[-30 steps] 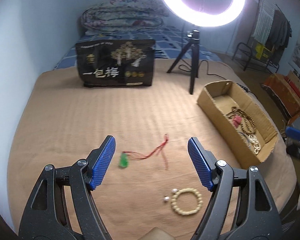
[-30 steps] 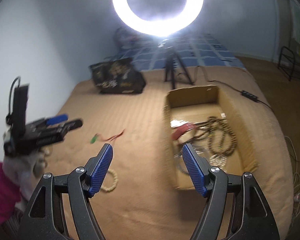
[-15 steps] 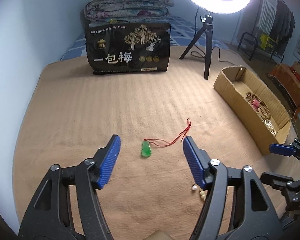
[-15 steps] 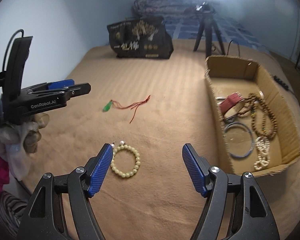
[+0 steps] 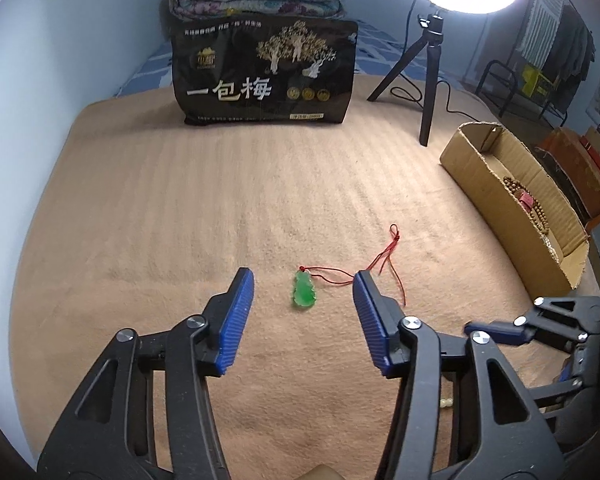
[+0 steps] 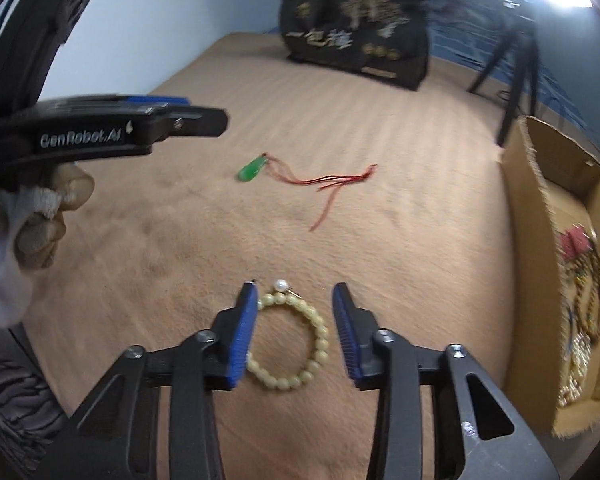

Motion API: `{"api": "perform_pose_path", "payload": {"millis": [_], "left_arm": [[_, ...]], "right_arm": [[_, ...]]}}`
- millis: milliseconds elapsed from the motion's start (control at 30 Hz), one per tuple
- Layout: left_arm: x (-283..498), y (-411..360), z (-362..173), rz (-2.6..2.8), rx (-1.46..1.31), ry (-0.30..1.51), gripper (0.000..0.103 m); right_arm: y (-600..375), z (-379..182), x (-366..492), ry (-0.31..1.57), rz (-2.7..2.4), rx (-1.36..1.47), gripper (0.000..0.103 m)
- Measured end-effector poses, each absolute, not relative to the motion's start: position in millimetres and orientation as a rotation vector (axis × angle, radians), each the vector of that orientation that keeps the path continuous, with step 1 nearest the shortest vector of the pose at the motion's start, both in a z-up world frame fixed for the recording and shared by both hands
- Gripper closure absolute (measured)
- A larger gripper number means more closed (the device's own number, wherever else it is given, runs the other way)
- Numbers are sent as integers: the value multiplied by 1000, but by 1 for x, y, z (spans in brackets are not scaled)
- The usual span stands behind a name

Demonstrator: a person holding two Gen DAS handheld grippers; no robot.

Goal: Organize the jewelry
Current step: 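Grasp the cream bead bracelet with the right tool while the left tool approaches the jade pendant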

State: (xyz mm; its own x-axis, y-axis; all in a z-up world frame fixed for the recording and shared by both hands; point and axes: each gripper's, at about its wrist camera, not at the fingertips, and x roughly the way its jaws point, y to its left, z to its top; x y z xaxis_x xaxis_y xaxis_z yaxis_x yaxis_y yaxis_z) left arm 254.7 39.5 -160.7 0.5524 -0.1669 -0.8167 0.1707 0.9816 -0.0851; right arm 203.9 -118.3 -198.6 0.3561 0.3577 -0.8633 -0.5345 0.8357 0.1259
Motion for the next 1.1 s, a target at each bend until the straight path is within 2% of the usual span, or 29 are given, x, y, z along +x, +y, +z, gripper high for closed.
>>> {"api": "perform_pose_path", "payload": {"millis": [267, 400, 700, 733, 833, 867, 1100], "left_arm": [[264, 40, -180, -214, 2, 999, 50], [271, 40, -192, -218, -10, 1021, 56], [283, 44, -215, -214, -66, 1054, 56], [284, 45, -217, -213, -69, 1055, 57], [284, 44, -223, -211, -56, 1054, 57], [284, 44, -224, -210, -50, 1052, 57], [284, 37, -228, -208, -12, 1042, 57]], "right_arm": [[-104, -219, 213, 1100, 589, -221, 81], [-102, -225, 212, 1099, 592, -255, 82], [-96, -226, 205, 1079, 604, -322, 83], [-97, -226, 205, 1082, 610, -315, 86], [-98, -227, 205, 1079, 610, -307, 88], [-97, -227, 204, 1077, 615, -310, 95], [-97, -227, 206, 1081, 615, -306, 95]]}}
